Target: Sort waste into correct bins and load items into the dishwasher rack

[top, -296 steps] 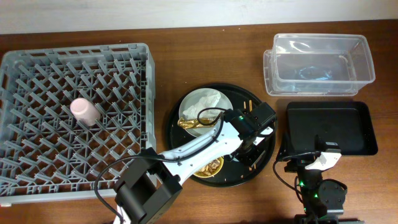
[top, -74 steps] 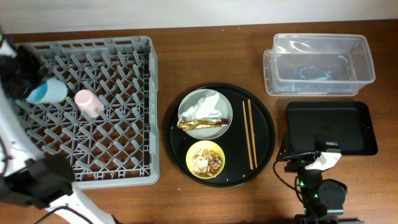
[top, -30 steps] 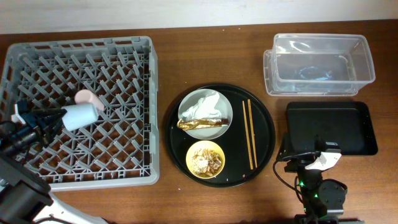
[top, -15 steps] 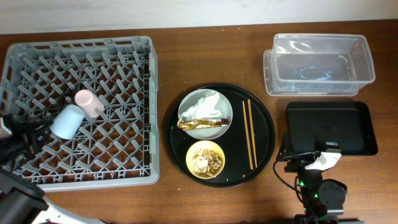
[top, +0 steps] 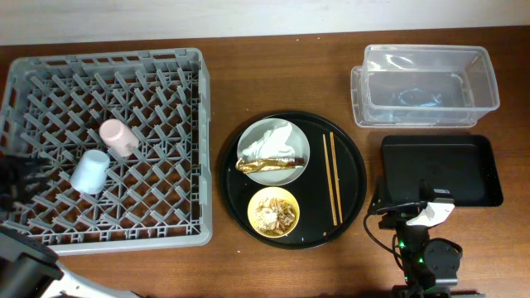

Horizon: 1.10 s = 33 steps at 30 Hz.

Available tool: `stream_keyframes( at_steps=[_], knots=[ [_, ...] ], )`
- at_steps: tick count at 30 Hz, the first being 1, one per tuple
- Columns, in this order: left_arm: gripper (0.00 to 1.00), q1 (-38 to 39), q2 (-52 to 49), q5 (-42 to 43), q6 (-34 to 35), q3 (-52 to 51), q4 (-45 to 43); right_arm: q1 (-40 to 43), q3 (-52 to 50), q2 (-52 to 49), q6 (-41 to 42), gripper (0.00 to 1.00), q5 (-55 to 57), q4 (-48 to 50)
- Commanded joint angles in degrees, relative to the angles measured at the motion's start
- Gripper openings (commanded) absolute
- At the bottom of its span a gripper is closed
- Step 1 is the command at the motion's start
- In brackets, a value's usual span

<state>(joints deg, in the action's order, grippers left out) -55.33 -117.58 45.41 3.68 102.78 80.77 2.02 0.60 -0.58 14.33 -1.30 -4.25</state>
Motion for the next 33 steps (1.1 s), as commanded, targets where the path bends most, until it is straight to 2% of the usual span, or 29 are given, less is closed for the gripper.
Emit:
stream_keyframes(
  at_steps=[1, 2, 3, 5, 9, 15, 17, 19, 22, 33],
  knots=[
    [0.37, 1.0, 0.0, -9.6, 4.0, 11.2, 5.0, -0.5, -0.3, 0.4, -0.6, 0.99, 0.3, -0.3],
    [0.31, 1.7, 0.0, -9.7, 4.0, 13.4, 6.1, -0.5, -0.3, 0.4, -0.6, 0.99, 0.3, -0.3],
    [0.18, 2.9, 0.0, -9.7, 4.0, 15.6, 7.3, -0.5, -0.3, 0.4, -0.6, 0.99, 0.3, -0.3],
    [0.0, 5.7, 0.0, -9.9, 3.5, 18.3, 9.0, -0.5, -0.3, 0.4, -0.6, 0.99, 0.3, -0.3],
    [0.0, 15.0, 0.0, -15.9, 2.5, 19.5, 8.6, -0.5, -0.3, 0.4, -0.6, 0.99, 0.3, -0.3],
    [0.0, 30.5, 0.0, -39.1, 9.0, 19.3, 6.5, -0.5, -0.3, 0.4, -0.6, 0.99, 0.3, -0.3],
    [0.0, 34.0, -0.1, -46.7, 11.7, 19.0, 6.3, -0.5, -0.3, 0.4, -0.6, 0.99, 0.3, -0.3],
    [0.0, 36.3, -0.1, -50.8, 13.5, 18.5, 6.3, -0.5, -0.3, 0.4, -0.6, 0.99, 0.3, -0.3],
    [0.0, 38.4, -0.1, -53.0, 13.7, 16.6, 5.9, -0.5, -0.3, 0.4, -0.6, 0.99, 0.3, -0.3],
    [0.0, 38.4, -0.1, -54.3, 13.7, 4.4, 0.2, -0.5, -0.3, 0.4, -0.6, 0.99, 0.3, -0.3]
  ],
)
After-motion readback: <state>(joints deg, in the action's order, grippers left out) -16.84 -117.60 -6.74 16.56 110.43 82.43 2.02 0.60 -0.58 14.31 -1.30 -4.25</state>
